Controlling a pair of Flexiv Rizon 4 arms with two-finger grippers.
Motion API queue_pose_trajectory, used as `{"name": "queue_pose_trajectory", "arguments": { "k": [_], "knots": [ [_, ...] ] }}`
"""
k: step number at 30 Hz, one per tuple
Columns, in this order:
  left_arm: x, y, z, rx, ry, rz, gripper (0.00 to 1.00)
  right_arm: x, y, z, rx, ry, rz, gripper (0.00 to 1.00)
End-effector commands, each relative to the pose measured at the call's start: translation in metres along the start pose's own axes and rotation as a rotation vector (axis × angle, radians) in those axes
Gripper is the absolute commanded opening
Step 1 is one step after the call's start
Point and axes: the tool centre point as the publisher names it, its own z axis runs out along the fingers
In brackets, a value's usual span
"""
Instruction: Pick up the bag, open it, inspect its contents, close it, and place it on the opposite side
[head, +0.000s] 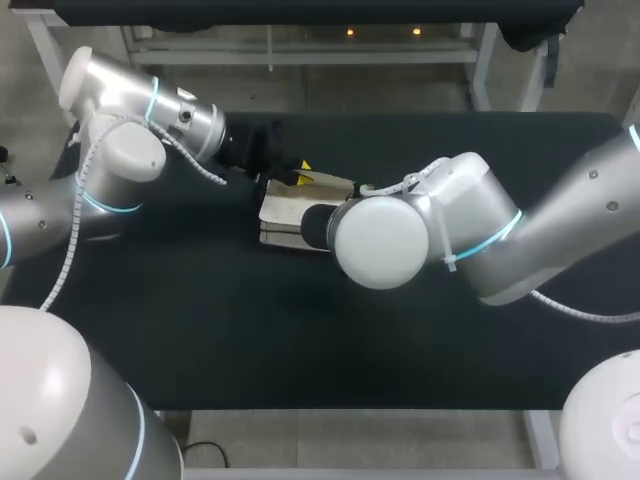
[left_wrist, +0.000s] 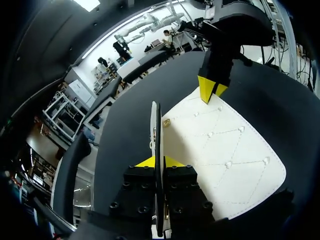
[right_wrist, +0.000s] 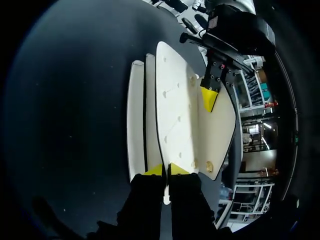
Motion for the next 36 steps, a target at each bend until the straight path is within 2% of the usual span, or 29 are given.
{"name": "queue_pose_trajectory", "arguments": {
  "k": [1,8,9,10,11,12,13,14,17,18,19,20,21,23,26,27,28,29,36],
  "knots": [
    [0.015,-0.005,-0.002,-0.006,-0.091,0.016,0.00,0.000,0.000,0.001,0.002,-0.005,0.001,0.00],
    [0.016,-0.006,-0.004,-0.010,-0.109,0.034,0.00,0.000,0.000,0.001,0.002,-0.005,0.001,0.00],
    [0.015,-0.007,-0.005,-0.009,-0.111,0.032,0.05,0.000,0.000,0.001,0.002,-0.005,0.001,0.00],
    [0.014,-0.007,-0.006,-0.014,-0.114,0.028,0.31,0.000,0.000,0.001,0.002,-0.005,0.001,0.00],
    [0.012,-0.006,-0.008,-0.018,-0.122,0.022,0.44,0.000,0.000,0.001,0.002,-0.005,0.001,0.00],
    [0.011,-0.006,-0.009,-0.018,-0.123,0.021,0.48,0.000,0.000,0.001,0.002,-0.005,0.001,0.00],
    [0.010,-0.007,-0.010,-0.021,-0.129,0.021,0.66,0.000,0.000,0.001,0.002,-0.005,0.001,0.00],
    [0.008,-0.007,-0.012,-0.017,-0.133,0.018,0.80,0.000,0.000,0.001,0.002,-0.005,0.001,0.00],
    [0.004,-0.007,-0.015,-0.013,-0.133,0.015,0.84,0.000,0.000,0.001,0.002,-0.005,0.001,0.00],
    [0.002,-0.007,-0.016,-0.013,-0.134,0.015,0.84,0.000,0.000,0.001,0.002,-0.005,0.001,0.00],
    [0.001,-0.007,-0.016,-0.016,-0.137,0.018,0.78,0.000,0.000,0.001,0.002,-0.005,0.001,0.00],
    [-0.001,-0.007,-0.016,-0.016,-0.138,0.018,0.72,0.000,0.000,0.001,0.002,-0.005,0.001,0.00],
    [-0.003,-0.006,-0.016,-0.017,-0.139,0.018,0.61,0.000,0.000,0.001,0.002,-0.005,0.001,0.00],
    [-0.006,-0.005,-0.017,-0.019,-0.143,0.018,0.48,0.000,0.000,0.001,0.002,-0.005,0.001,0.00],
    [-0.008,-0.004,-0.018,-0.018,-0.151,0.019,0.40,0.000,0.000,0.001,0.002,-0.005,0.001,0.00],
    [-0.009,-0.004,-0.018,-0.017,-0.154,0.020,0.35,0.000,0.000,0.001,0.002,-0.005,0.001,0.00],
    [-0.009,-0.003,-0.018,-0.017,-0.156,0.020,0.24,0.000,0.000,0.001,0.002,-0.005,0.001,0.00],
    [-0.009,-0.003,-0.018,-0.017,-0.159,0.022,0.00,0.000,0.000,0.001,0.002,-0.005,0.001,0.00],
    [0.002,-0.007,-0.018,-0.008,-0.160,0.070,0.00,0.000,0.000,0.001,0.002,-0.005,0.001,0.00]
  ]
}}
